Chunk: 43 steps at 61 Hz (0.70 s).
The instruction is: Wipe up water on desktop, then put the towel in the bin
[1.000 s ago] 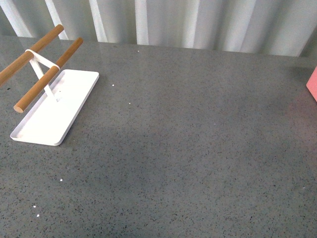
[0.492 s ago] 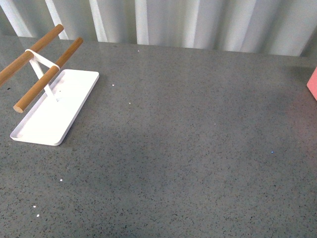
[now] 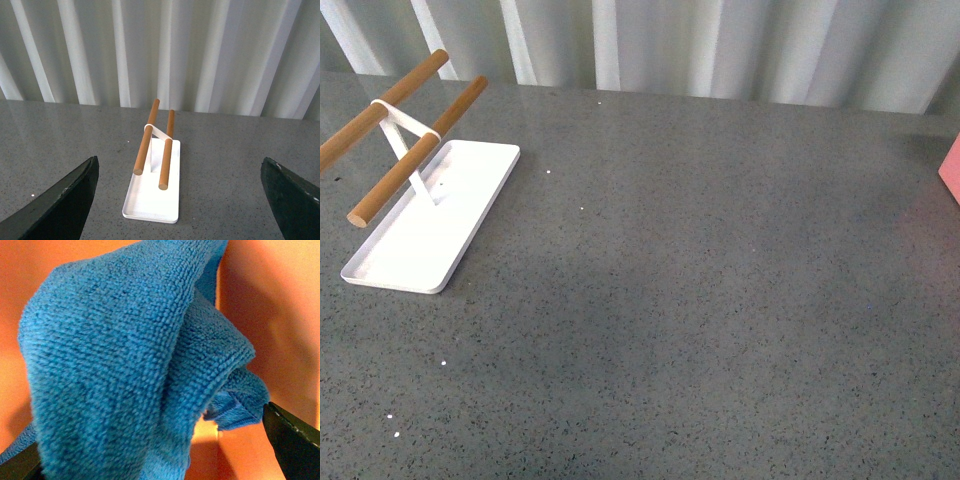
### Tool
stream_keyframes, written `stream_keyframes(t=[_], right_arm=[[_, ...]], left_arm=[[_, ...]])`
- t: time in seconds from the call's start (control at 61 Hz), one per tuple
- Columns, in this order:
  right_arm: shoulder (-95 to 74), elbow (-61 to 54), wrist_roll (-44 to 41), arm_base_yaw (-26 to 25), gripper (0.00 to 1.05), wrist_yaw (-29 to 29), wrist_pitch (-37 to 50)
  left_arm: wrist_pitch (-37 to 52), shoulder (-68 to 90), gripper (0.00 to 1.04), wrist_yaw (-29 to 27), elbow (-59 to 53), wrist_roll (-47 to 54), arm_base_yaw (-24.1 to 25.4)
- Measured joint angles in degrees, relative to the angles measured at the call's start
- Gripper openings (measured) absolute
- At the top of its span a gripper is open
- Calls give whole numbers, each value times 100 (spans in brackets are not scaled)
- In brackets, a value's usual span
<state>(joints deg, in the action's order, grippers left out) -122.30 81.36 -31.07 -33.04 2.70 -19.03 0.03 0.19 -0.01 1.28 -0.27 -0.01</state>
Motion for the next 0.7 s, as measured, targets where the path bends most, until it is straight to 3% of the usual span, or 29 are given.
stream_keyframes(t=[0.361, 0.557, 0.656, 0.705], right_arm=[[181, 219, 343, 149, 98, 245, -232], [522, 345, 658, 166, 98, 715, -264], [796, 267, 728, 188, 98, 868, -50], [1193, -66, 678, 254, 98, 1084, 463]], left_arm=[[0, 0, 98, 0, 0, 0, 0], [0, 0, 98, 0, 0, 0, 0], [0, 0, 98, 0, 0, 0, 0], [0, 0, 98, 0, 0, 0, 0]])
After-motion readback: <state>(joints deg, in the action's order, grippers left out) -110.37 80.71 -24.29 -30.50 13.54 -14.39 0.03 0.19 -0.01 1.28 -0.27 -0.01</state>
